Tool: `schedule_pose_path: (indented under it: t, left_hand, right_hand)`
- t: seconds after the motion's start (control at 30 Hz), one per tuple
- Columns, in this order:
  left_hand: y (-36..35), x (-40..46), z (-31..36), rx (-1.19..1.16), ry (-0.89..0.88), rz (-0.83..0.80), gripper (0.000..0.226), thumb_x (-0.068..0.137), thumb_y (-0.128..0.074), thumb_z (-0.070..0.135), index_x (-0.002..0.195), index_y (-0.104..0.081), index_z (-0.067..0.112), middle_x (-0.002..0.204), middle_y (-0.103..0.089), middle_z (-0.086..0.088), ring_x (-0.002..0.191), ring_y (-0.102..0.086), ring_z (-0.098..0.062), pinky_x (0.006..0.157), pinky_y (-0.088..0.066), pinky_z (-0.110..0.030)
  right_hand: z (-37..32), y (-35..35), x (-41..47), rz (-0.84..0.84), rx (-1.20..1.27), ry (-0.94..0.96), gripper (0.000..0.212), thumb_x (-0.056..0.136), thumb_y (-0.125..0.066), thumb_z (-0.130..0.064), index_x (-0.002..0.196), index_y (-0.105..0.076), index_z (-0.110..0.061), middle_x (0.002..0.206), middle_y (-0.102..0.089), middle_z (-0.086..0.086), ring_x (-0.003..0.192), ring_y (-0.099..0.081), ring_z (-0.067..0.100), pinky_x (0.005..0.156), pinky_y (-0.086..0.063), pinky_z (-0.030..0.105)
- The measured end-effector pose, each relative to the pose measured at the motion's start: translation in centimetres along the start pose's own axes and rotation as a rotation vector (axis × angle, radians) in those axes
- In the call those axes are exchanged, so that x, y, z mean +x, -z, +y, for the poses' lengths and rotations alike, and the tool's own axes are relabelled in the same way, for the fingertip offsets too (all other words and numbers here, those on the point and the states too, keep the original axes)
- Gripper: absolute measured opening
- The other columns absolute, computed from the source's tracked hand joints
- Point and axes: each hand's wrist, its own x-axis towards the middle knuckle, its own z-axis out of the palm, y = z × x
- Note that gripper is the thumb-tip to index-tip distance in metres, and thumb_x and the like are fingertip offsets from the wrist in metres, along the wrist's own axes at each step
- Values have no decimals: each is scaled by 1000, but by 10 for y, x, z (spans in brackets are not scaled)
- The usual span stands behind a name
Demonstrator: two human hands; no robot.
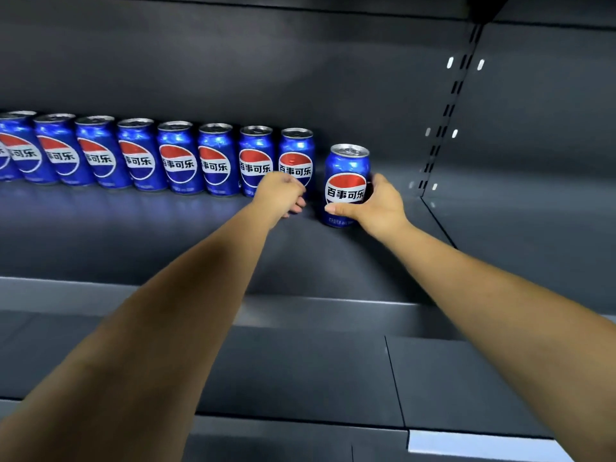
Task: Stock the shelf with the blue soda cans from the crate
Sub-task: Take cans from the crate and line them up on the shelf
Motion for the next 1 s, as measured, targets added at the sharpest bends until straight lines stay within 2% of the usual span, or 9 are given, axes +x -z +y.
schedule_pose_path:
  t: [0.1, 0.17, 0.27, 0.33, 0.5, 0.87, 0.93, 1.0]
  left_hand:
    - [0, 13, -7, -30, -19, 28, 21, 90, -45, 5, 75, -56, 16, 69, -60, -3, 57, -56, -12, 52, -40, -20]
    - [-1, 16, -15, -55, -59, 38, 23, 88, -46, -1, 74, -57, 14, 69, -60, -4, 56, -55, -11, 47, -41, -14]
    - [0, 18, -22, -89, -105, 36, 24, 86, -49, -6, 72, -59, 11, 70, -60, -7, 56, -55, -10, 43, -39, -8]
    - [3, 20, -24, -81, -109, 23, 23, 86, -51, -4, 73, -60, 12, 70, -61, -6, 56, -56, -10, 44, -39, -8]
    - [4, 21, -25, -66, -114, 18, 23, 86, -52, -4, 72, -61, 13, 68, -61, -6, 56, -56, -9, 44, -39, -8]
    - [-1, 25, -27, -20, -134, 51, 27, 85, -50, -5, 69, -59, 15, 67, -60, -4, 59, -55, -9, 44, -37, -6]
    - [-2, 27, -29, -2, -130, 58, 26, 83, -51, -4, 68, -60, 16, 66, -61, -3, 60, -56, -10, 48, -40, -8]
    - [-2, 28, -31, 23, -121, 77, 26, 81, -53, -2, 66, -62, 17, 65, -62, -2, 63, -58, -13, 61, -47, -20]
  right_hand:
    - [7, -10, 16, -16, 79, -14, 79, 61, -89, -20, 126, -44, -12, 103, -55, -7, 96, -55, 10, 80, -42, 19]
    - [14, -16, 29, -46, 98, -49, 80, 60, -89, -23, 124, -43, -15, 107, -56, -7, 104, -57, 15, 90, -46, 26]
    - [24, -27, 43, -70, -58, -99, 80, 54, -90, -40, 117, -45, -19, 120, -60, -2, 115, -56, 21, 100, -43, 40]
    - [24, -31, 47, -59, -188, -111, 83, 56, -87, -47, 120, -44, -18, 125, -58, 0, 122, -50, 24, 103, -38, 41]
    - [18, -36, 56, -32, -316, -125, 81, 62, -82, -51, 122, -42, -16, 128, -56, 3, 128, -41, 27, 101, -31, 36]
    - [18, -43, 60, -6, -414, -108, 81, 66, -79, -53, 124, -43, -10, 126, -56, 7, 125, -44, 29, 98, -32, 37]
    - [17, -43, 59, -6, -418, -111, 81, 66, -79, -53, 124, -42, -10, 127, -56, 7, 125, -43, 29, 98, -32, 38]
    - [15, -42, 57, -7, -423, -117, 81, 66, -79, -52, 124, -42, -10, 128, -55, 7, 126, -43, 28, 99, -32, 38]
